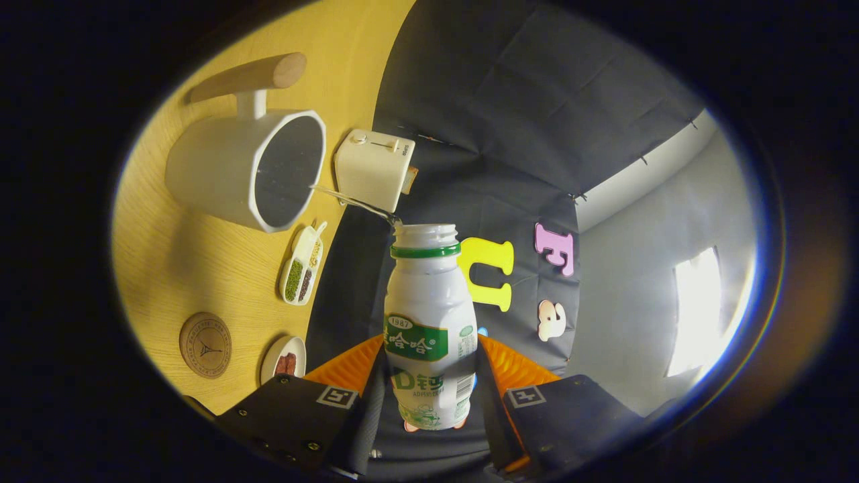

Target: Take the bottle from table, then pour the juice into the cup, finally place the bottle on the coaster

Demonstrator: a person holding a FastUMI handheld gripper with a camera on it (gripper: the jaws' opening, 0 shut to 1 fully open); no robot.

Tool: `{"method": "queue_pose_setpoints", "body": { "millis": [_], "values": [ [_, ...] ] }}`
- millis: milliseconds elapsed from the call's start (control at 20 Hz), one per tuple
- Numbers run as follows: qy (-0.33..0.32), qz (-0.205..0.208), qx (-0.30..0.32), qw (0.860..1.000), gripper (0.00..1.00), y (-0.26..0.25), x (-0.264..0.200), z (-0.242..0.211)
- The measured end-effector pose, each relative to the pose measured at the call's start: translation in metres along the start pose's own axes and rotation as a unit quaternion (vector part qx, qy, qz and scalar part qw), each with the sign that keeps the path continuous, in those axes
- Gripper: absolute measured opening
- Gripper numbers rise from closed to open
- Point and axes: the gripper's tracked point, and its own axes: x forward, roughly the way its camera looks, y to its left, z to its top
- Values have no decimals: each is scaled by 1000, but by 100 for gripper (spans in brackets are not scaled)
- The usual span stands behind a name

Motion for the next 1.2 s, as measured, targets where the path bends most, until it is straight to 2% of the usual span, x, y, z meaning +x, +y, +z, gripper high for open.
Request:
{"method": "queue_pose_setpoints", "body": {
  "millis": [1200],
  "values": [
    [-47,-36,-77,995,66,-2,-6,12]
  ]
}}
